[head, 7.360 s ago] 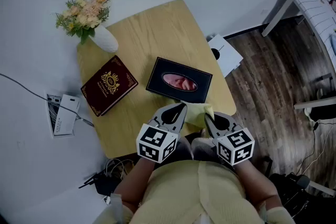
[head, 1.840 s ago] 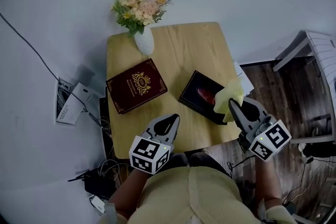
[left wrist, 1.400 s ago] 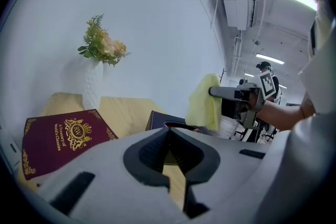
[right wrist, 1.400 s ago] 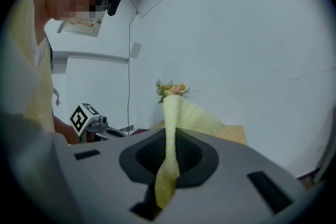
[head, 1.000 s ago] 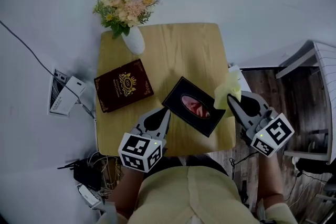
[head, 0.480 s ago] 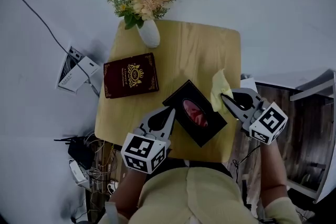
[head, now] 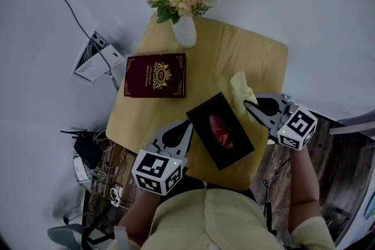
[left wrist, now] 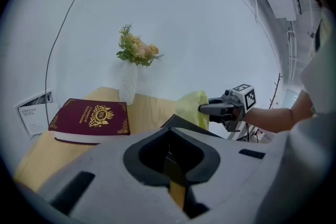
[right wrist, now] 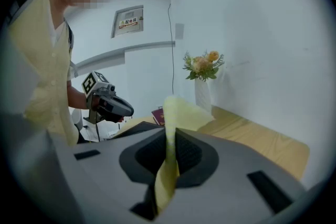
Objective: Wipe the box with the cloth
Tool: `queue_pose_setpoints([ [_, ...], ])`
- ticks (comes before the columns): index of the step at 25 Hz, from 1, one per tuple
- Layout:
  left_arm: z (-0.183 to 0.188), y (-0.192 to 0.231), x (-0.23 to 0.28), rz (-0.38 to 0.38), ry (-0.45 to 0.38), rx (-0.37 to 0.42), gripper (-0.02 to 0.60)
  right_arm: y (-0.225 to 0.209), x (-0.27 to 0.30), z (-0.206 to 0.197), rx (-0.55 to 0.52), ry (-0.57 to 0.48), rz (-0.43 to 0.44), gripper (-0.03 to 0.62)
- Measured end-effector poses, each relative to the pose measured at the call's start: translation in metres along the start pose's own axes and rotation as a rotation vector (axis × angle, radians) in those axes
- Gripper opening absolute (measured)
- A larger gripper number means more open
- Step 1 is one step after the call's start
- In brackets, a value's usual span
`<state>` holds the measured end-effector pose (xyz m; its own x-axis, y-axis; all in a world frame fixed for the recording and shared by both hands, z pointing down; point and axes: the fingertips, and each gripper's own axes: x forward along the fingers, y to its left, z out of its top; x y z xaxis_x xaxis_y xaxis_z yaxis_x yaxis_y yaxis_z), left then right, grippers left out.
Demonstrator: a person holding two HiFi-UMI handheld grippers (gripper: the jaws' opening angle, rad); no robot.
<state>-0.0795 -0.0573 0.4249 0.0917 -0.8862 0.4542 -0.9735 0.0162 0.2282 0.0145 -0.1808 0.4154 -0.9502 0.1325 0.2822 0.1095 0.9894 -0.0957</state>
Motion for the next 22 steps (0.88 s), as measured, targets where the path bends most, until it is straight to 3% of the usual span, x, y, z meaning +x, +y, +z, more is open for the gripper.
queue_pose_setpoints([
  [10,-0.010,0.006,0.001,0.047,0.027,0.002,0.021,0.011,0.038,-0.027,0.091,0.031,0.301,0.037],
  [22,-0.013,0.003,0.016,0.031,0.051,0.011,0.021,0.015,0.047,-0.035,0.083,0.054,0.352,0.037],
])
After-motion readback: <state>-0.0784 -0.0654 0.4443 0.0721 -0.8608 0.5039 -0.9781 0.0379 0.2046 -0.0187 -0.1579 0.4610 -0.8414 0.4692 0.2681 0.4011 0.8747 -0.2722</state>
